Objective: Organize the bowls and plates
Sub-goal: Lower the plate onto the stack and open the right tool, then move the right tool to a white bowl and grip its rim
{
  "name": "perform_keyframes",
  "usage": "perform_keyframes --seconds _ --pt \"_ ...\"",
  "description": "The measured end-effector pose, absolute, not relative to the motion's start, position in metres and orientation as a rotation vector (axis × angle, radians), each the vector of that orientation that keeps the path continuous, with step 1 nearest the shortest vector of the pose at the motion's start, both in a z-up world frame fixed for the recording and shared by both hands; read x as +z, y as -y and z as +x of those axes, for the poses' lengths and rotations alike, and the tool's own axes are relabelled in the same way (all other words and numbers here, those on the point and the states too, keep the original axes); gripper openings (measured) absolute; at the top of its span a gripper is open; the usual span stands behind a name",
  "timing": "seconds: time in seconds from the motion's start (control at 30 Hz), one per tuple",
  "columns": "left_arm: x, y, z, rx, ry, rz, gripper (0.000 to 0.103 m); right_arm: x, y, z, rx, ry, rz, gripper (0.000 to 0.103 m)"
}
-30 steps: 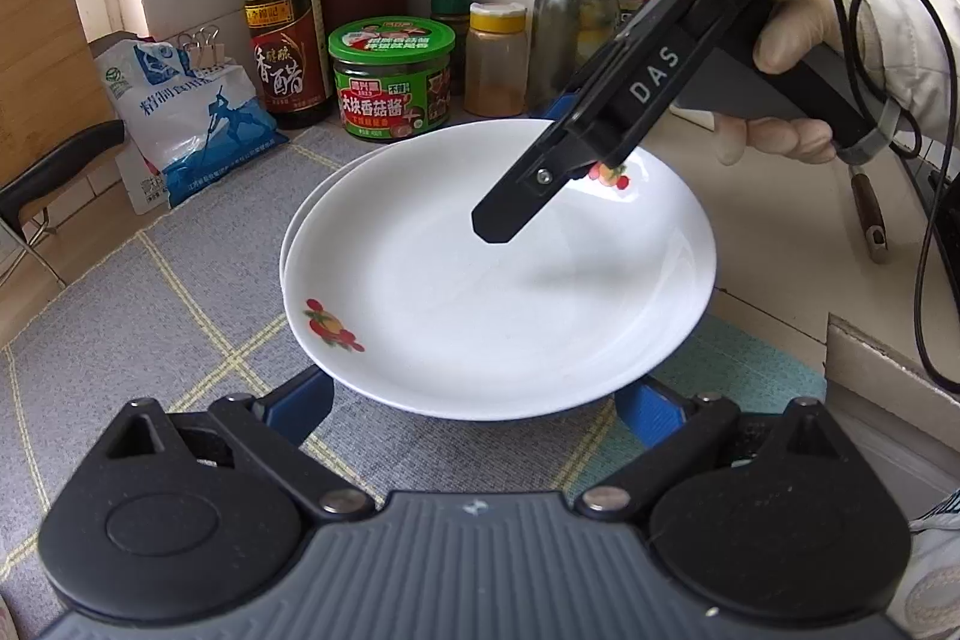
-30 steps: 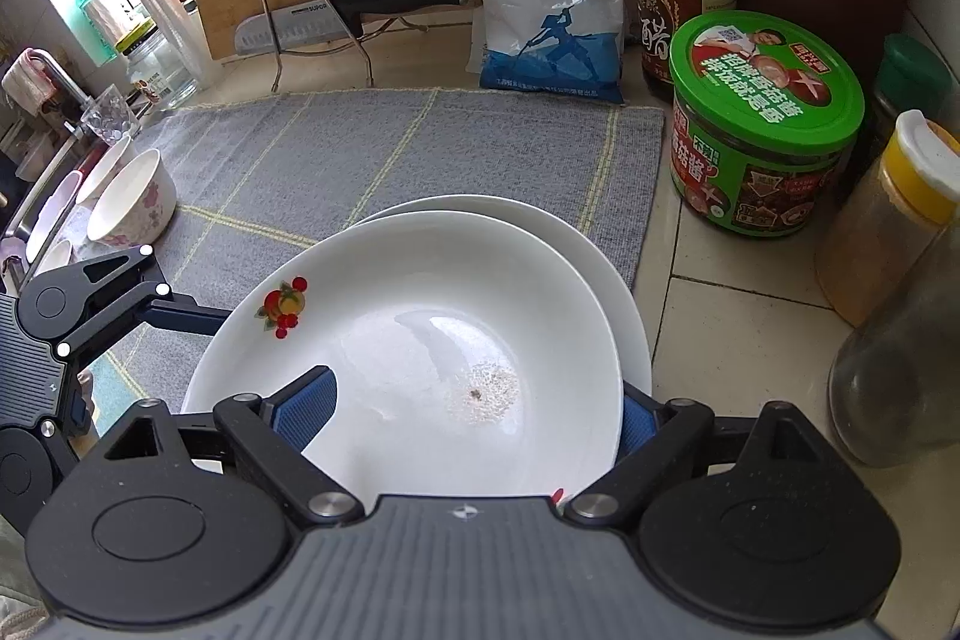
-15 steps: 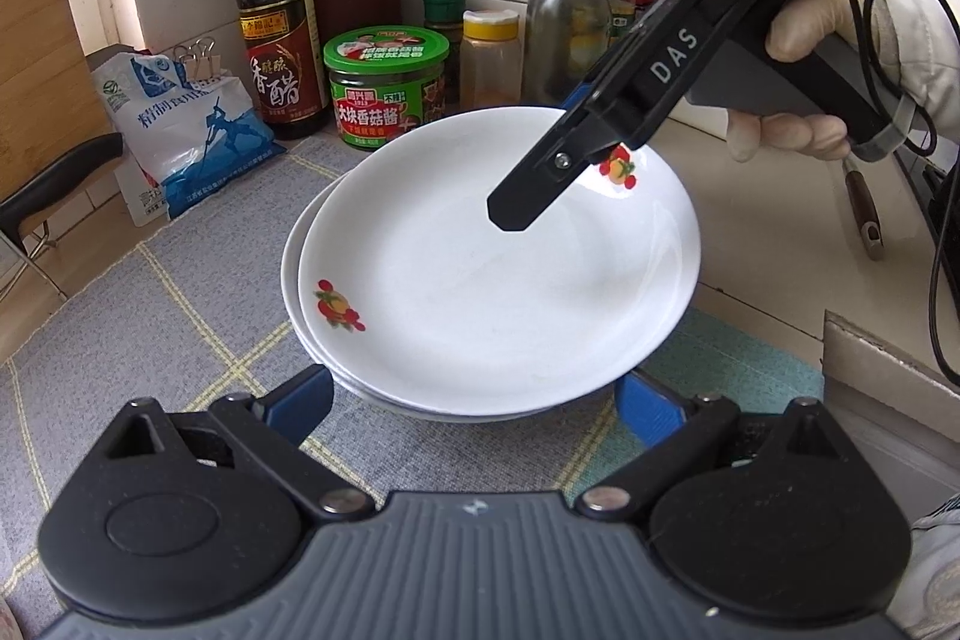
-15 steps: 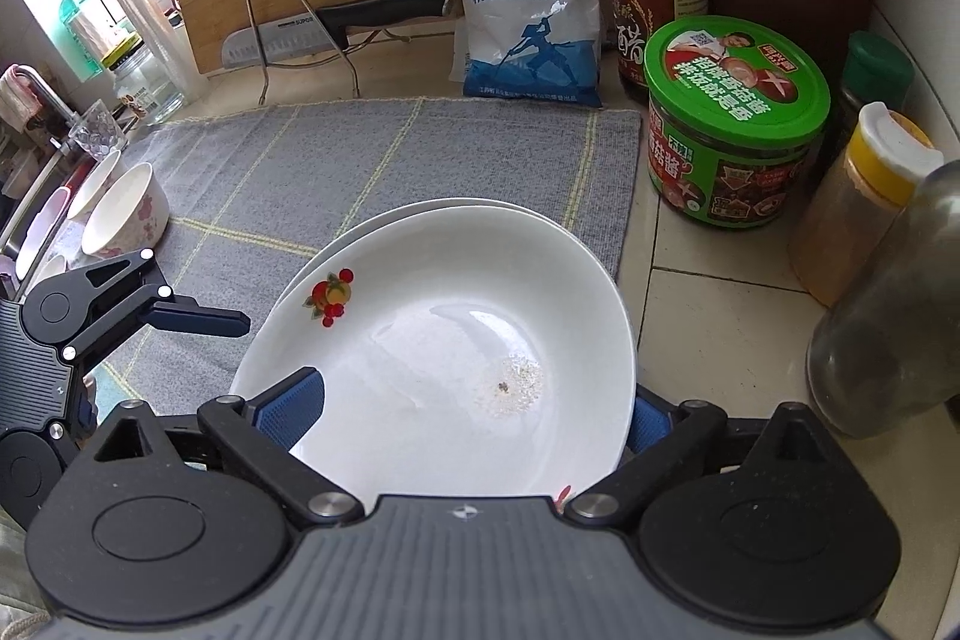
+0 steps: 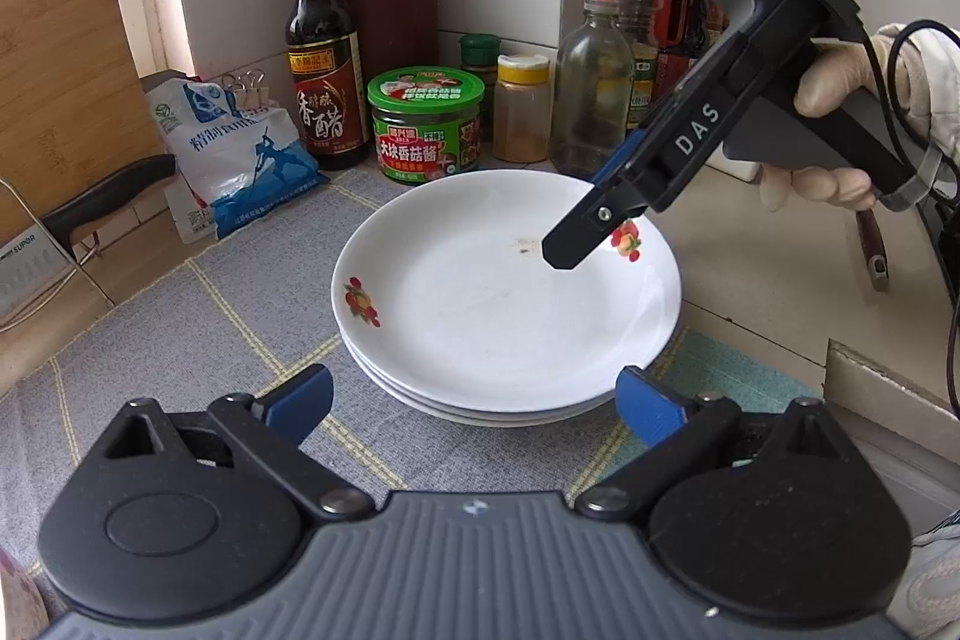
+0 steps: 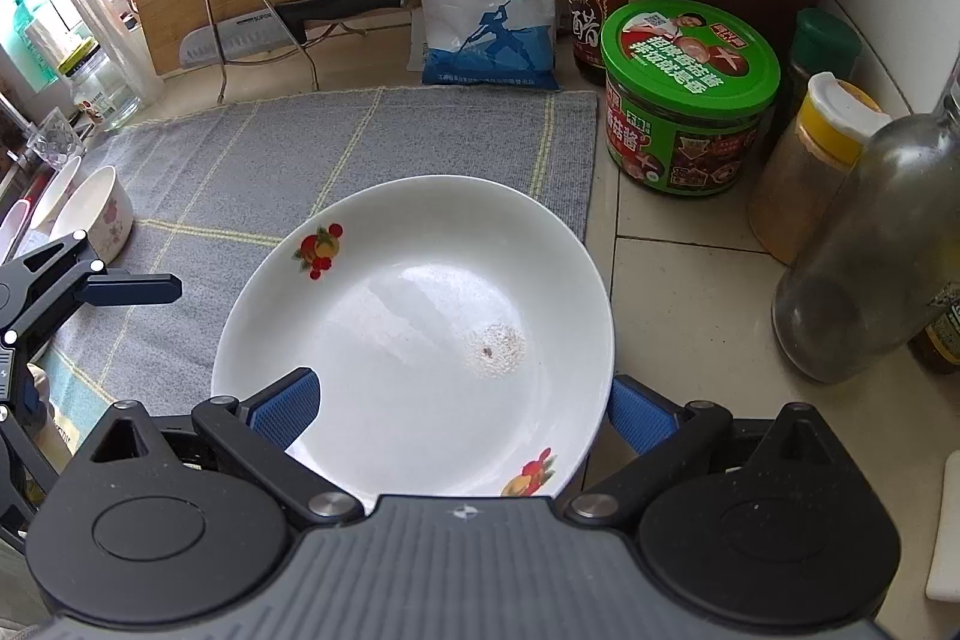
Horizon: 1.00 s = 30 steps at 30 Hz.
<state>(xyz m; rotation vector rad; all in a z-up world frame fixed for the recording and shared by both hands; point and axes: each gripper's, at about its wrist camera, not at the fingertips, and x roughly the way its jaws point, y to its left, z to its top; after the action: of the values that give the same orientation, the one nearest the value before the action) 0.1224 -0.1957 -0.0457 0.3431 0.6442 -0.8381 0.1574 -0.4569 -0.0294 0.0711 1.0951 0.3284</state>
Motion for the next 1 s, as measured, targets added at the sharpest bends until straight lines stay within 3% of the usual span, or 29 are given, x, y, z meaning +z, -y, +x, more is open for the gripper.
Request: perform_keyframes --seconds 0.57,1.0 --pt "-0.024 0.153 0.103 -0.607 -0.589 0.243 0.101 0.008 0.389 0.13 0.293 -0.804 -0.192 0.103" --pt "-0.005 0.083 0.081 -0.507 -0.549 0.206 0.102 0.021 0.323 0.107 0.375 -0.677 -0.198 0.103"
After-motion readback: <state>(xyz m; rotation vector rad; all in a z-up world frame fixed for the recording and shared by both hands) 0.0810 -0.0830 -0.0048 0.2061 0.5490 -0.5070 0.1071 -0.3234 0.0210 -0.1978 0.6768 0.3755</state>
